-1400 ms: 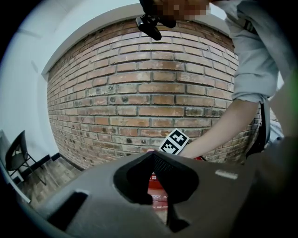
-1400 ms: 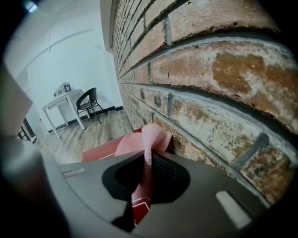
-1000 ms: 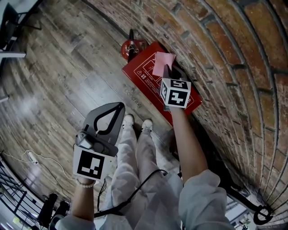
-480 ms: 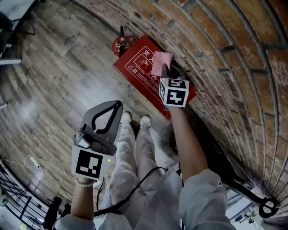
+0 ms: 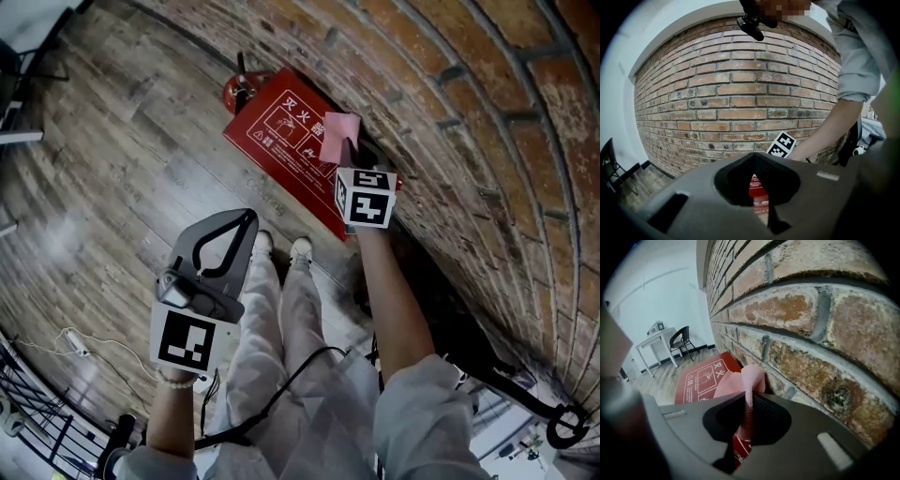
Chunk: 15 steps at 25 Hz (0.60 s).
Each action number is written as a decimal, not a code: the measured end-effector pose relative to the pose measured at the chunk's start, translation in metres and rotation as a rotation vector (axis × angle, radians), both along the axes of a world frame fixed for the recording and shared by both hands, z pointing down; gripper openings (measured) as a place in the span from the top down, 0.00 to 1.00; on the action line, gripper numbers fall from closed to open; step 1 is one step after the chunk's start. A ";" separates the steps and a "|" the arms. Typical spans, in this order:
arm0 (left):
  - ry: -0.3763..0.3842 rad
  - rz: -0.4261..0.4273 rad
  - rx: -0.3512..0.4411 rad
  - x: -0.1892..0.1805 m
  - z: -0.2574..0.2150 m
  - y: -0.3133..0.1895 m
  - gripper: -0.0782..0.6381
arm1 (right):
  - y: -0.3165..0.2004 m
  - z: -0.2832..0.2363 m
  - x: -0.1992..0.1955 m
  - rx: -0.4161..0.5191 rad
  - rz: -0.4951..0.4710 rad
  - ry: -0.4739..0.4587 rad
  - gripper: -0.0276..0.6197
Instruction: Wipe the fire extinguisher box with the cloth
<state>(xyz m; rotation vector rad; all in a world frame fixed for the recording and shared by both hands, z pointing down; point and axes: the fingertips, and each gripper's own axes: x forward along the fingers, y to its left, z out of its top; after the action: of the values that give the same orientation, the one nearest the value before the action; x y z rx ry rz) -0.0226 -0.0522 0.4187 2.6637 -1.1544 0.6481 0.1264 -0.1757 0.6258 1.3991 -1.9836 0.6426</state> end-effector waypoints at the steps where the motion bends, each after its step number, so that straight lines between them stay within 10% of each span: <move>1: 0.000 0.004 0.000 0.003 -0.001 0.001 0.89 | 0.002 0.000 0.003 0.000 0.000 0.002 0.92; 15: 0.006 0.046 0.009 0.027 -0.004 0.005 0.89 | 0.031 0.001 0.042 0.001 0.026 0.049 0.92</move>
<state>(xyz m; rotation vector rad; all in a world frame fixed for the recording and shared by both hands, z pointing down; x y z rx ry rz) 0.0045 -0.0469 0.4144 2.7046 -1.1004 0.6430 0.1683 -0.1449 0.6268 1.4302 -1.9300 0.6134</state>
